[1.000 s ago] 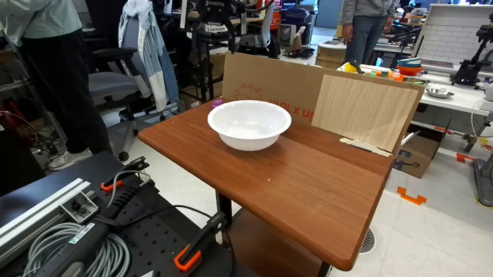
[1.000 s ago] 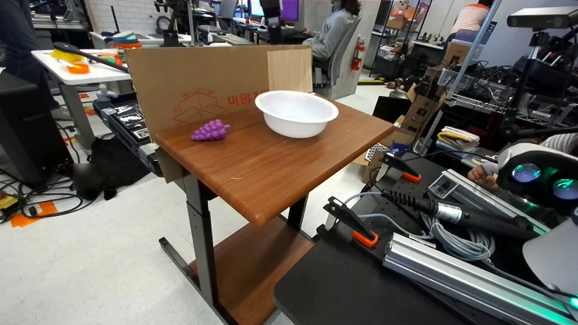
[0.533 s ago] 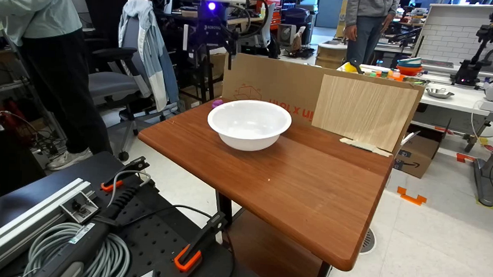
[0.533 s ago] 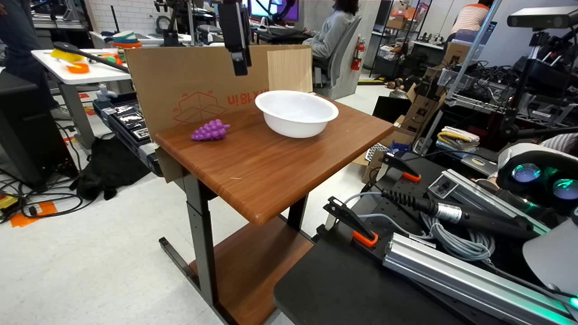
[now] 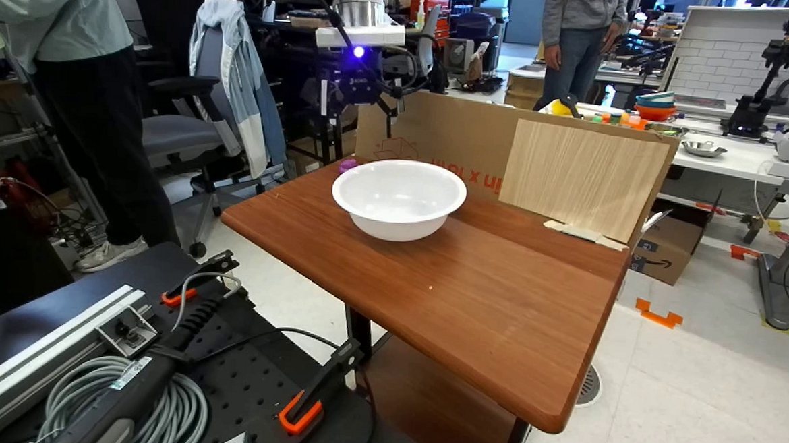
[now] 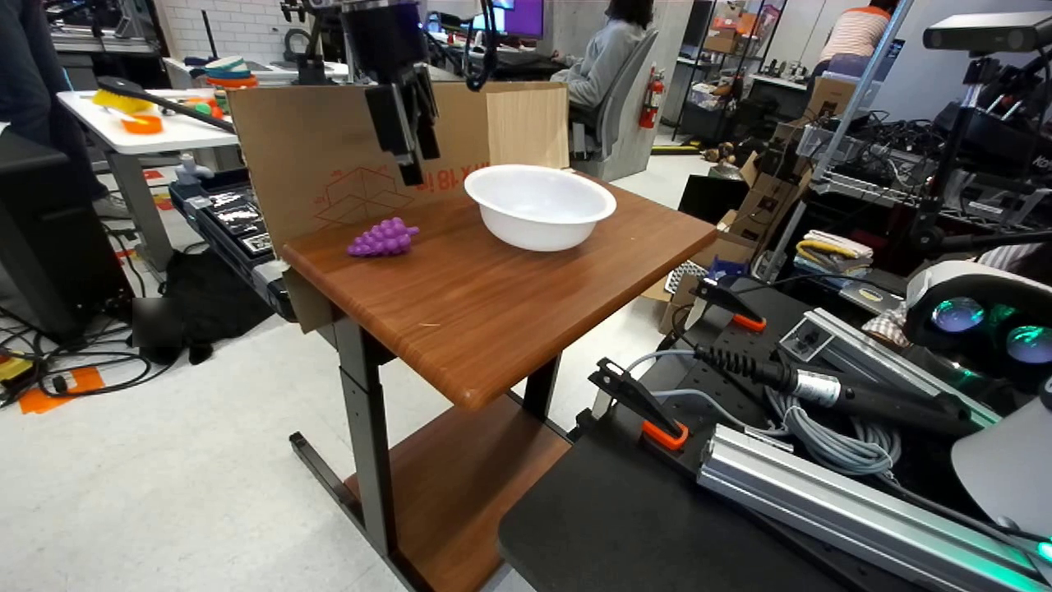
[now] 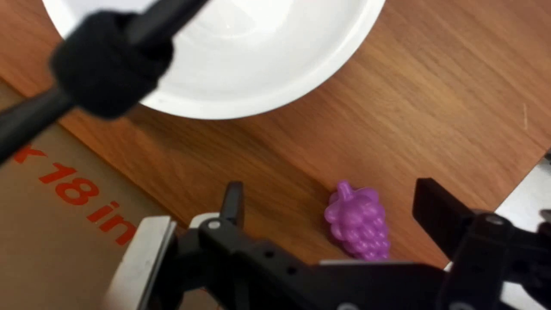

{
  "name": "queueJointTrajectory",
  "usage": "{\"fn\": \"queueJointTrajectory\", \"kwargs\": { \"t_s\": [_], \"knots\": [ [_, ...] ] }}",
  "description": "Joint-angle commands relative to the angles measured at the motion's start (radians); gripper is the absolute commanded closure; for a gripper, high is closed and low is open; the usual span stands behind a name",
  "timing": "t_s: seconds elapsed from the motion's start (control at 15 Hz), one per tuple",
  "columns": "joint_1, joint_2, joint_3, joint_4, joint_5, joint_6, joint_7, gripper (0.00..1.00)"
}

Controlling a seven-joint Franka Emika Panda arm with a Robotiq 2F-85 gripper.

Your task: Put the purple object into the white bowl

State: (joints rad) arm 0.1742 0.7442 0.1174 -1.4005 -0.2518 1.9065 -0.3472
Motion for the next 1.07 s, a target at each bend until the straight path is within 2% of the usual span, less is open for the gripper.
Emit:
{"fn": "queueJointTrajectory", "kwargs": {
  "t_s": [0.0, 0.4, 1.0],
  "knots": [
    [0.062, 0.121, -0.034, 0.178, -0.064, -0.074, 0.042, 0.0],
    [0.097, 0.206, -0.034, 0.279, -0.071, -0.14, 0.05, 0.0],
    [0.1, 0.331, -0.053, 0.441, -0.052, -0.255, 0.078, 0.0]
  ]
}}
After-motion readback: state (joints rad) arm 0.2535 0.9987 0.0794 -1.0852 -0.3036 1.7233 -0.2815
